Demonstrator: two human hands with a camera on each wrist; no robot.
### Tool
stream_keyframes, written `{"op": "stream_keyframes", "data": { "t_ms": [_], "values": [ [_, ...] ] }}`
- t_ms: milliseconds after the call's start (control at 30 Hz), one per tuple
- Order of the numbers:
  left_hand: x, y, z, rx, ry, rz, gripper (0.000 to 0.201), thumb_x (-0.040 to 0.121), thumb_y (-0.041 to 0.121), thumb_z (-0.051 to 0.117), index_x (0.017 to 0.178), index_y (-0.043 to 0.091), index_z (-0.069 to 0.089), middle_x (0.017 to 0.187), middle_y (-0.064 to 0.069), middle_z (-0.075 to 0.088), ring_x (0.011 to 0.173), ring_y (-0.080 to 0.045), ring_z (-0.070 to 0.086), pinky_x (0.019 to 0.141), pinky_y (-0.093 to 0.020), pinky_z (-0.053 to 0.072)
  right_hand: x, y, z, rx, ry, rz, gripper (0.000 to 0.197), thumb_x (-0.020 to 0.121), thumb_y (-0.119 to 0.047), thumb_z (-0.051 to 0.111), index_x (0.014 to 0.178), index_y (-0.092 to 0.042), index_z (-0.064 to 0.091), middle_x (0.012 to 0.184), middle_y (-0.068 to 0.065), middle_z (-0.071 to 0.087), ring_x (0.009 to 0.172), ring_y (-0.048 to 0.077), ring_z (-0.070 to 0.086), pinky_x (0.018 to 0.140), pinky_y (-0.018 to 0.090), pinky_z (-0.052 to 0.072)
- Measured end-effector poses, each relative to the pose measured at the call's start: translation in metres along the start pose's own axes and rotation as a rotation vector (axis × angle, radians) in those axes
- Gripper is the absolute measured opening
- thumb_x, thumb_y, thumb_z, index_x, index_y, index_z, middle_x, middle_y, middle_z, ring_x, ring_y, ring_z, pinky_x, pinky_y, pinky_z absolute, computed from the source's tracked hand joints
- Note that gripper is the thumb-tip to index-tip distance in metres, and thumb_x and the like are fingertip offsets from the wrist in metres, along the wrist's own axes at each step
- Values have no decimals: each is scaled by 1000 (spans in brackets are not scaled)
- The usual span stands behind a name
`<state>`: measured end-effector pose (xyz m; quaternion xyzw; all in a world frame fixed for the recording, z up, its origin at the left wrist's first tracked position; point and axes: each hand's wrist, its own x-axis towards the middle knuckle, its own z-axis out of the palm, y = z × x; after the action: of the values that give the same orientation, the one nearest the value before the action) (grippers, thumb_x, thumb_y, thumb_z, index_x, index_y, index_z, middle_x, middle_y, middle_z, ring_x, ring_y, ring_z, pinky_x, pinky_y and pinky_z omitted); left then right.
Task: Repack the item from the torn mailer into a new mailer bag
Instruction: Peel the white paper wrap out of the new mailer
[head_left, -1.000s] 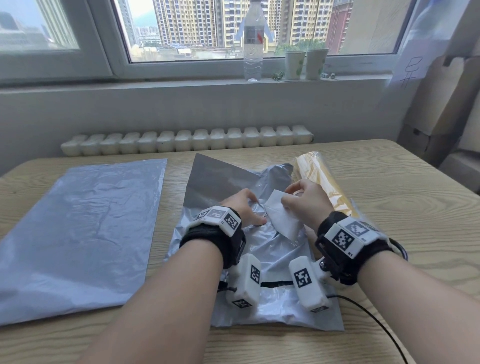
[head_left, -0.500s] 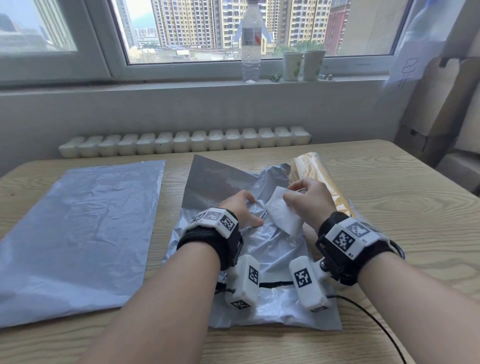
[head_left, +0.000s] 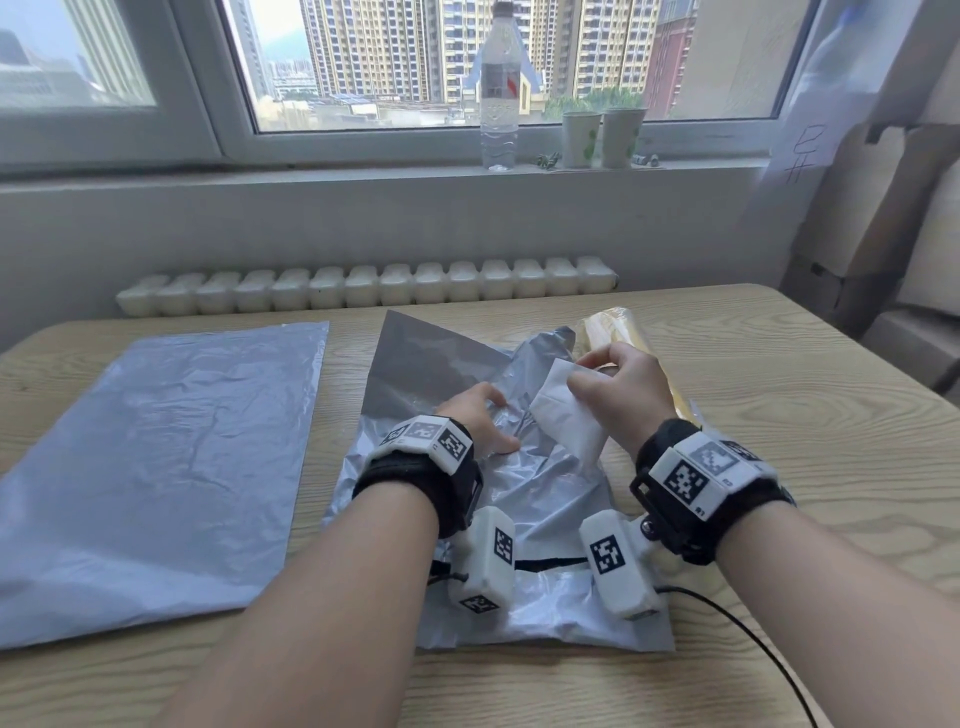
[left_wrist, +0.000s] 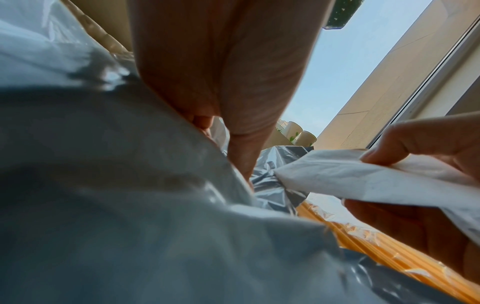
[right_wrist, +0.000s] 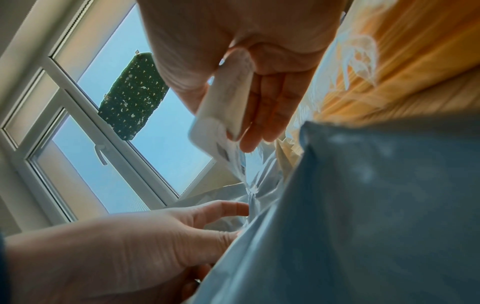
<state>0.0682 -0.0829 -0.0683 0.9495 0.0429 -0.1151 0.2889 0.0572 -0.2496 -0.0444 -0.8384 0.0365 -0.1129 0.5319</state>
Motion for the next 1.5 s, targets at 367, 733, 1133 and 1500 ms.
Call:
{"op": "stream_keyframes", "data": {
  "t_ms": [367, 733, 1133, 1500],
  "values": [
    [6, 21, -19, 68, -34, -32, 54, 71, 54, 76, 105, 13, 67, 98, -5, 70, 85, -22, 65, 67, -28, 47, -1, 3, -2, -16, -18, 7, 9, 75, -17, 61, 83, -17, 65, 82, -1, 64, 72, 15, 58, 60, 25, 42],
    [26, 19, -2, 84, -40, -67, 46, 64, 50, 82, 85, 16, 59, 102, -7, 70, 82, -23, 61, 65, -27, 42, 3, 8, -7, -64, 10, 1, 9, 77, -16, 62, 86, -16, 66, 78, -4, 61, 69, 9, 54, 56, 22, 40],
    [28, 13, 0, 171, 32, 16, 32, 79, 34, 73, 98, 9, 69, 102, -9, 70, 95, -26, 65, 74, -28, 48, 1, -1, -16, 70, 31, -27, 4, 75, -19, 61, 76, -16, 65, 74, -3, 64, 70, 14, 58, 63, 31, 47],
    [36, 25, -73, 261, 247, 38, 16, 89, 12, 61, 102, 5, 65, 102, -13, 70, 91, -29, 66, 69, -31, 49, 9, -24, -36, 95, 39, -80, 12, 79, -23, 61, 76, -12, 66, 81, 5, 70, 82, 28, 67, 75, 46, 57]
  ]
}}
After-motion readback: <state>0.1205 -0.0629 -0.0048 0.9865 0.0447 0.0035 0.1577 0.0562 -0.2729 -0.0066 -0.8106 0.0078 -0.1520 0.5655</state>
